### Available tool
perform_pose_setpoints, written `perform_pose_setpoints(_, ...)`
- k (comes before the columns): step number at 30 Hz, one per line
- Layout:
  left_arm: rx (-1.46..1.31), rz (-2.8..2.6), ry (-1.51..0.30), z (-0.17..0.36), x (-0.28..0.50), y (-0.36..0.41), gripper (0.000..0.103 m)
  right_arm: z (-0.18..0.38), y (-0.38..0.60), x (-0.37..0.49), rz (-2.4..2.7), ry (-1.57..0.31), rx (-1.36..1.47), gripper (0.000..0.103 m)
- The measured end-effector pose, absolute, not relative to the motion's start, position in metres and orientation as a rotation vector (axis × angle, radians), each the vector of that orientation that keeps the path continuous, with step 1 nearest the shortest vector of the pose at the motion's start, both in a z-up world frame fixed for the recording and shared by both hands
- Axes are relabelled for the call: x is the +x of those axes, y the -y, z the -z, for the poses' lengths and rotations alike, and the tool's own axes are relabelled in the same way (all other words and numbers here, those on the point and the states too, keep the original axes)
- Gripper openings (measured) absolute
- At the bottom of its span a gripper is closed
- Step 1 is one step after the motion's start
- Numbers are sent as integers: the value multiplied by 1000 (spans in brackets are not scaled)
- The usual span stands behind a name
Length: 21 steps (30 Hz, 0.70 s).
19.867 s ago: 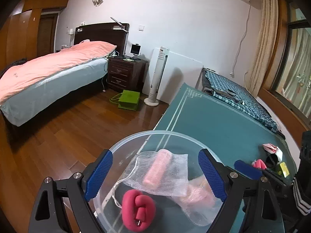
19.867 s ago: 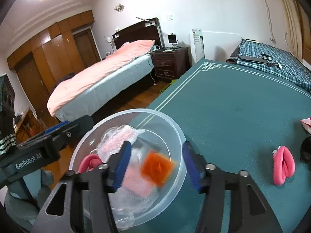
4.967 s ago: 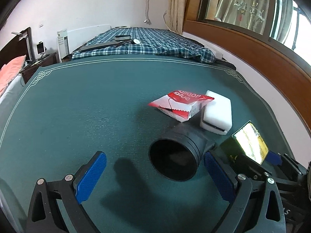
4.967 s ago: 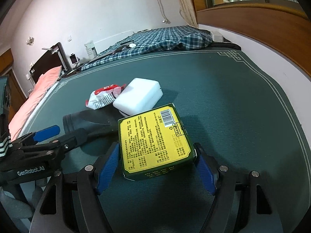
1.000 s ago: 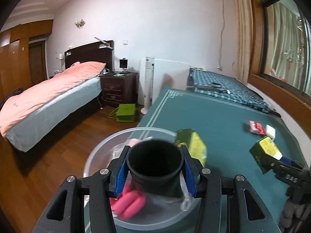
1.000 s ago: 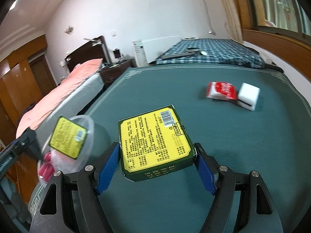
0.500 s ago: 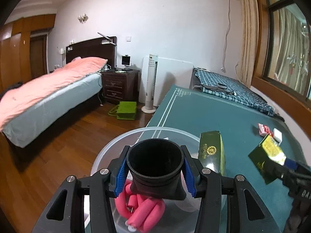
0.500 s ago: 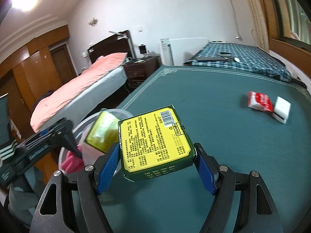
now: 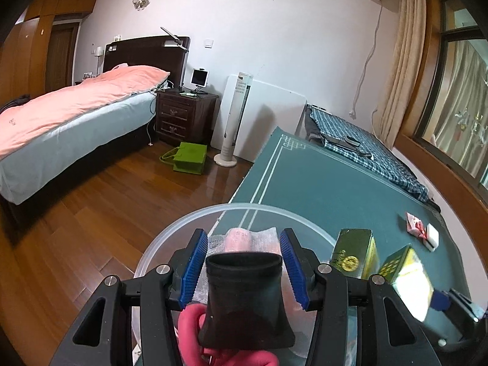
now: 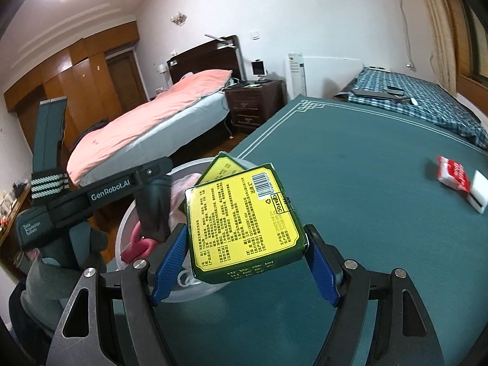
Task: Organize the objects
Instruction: 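Lower the black cup and box into the bowl and open both grippers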
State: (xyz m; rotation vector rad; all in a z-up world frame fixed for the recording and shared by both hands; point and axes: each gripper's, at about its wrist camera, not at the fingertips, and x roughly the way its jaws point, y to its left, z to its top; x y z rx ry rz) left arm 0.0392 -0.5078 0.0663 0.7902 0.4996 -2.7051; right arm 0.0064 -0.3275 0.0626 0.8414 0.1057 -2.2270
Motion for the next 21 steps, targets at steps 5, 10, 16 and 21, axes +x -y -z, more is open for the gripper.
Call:
perform_pose_setpoints(5, 762, 2715, -501, -75, 46, 508, 57, -60, 342, -2, 2215, -124, 837, 75)
perform_pose_setpoints(10, 733, 2710, -477, -82, 55, 506, 62, -56, 358, -12, 2192, -151, 841, 75)
perform_pose_setpoints(16, 732, 2698, -438, -81, 65, 503, 65, -54, 365, -19, 2176, -159, 843, 75)
perform_pose_setpoints(21, 734, 2676, -461, -79, 70, 506, 66, -57, 361, -7, 2138, -156, 834, 75)
